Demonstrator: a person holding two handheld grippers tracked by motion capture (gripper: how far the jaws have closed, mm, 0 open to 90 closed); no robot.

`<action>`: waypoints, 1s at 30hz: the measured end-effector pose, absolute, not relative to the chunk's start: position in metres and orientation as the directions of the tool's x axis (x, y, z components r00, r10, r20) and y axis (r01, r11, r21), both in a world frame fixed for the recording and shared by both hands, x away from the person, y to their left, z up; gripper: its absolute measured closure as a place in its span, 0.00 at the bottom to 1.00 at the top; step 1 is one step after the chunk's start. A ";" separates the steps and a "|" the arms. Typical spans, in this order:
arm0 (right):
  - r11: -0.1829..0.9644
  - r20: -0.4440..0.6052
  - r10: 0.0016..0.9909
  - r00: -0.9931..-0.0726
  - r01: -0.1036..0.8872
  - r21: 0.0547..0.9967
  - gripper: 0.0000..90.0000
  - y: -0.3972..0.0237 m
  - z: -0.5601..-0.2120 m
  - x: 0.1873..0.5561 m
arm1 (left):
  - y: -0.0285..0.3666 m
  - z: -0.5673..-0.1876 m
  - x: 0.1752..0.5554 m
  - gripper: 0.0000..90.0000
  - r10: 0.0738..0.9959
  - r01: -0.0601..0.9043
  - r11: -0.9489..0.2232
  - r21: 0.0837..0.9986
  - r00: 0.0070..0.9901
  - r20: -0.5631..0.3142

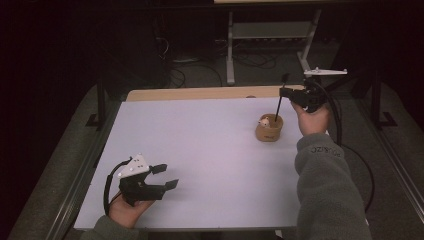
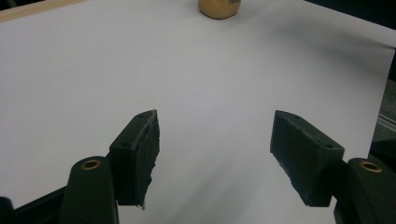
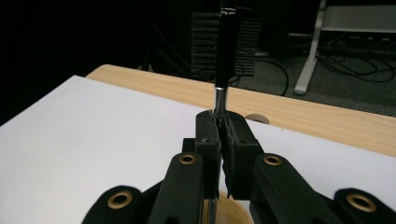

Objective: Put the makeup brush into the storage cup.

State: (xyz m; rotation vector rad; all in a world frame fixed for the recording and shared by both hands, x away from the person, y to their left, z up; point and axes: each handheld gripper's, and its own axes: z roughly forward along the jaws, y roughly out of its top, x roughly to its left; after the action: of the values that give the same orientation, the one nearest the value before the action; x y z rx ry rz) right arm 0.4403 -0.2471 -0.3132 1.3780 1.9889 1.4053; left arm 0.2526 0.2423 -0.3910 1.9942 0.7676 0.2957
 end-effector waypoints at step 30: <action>0.016 0.273 0.858 -0.435 0.555 0.832 0.94 -0.249 -0.348 0.441 | 0.240 -0.392 0.252 0.35 0.627 0.403 -0.359 0.842 0.773 -0.102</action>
State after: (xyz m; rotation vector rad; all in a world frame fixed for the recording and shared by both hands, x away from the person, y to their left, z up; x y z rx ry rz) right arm 0.4408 -0.2488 -0.3481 1.4538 1.9898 1.3844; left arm 0.2519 0.2405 -0.3921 1.9990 0.7730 0.2922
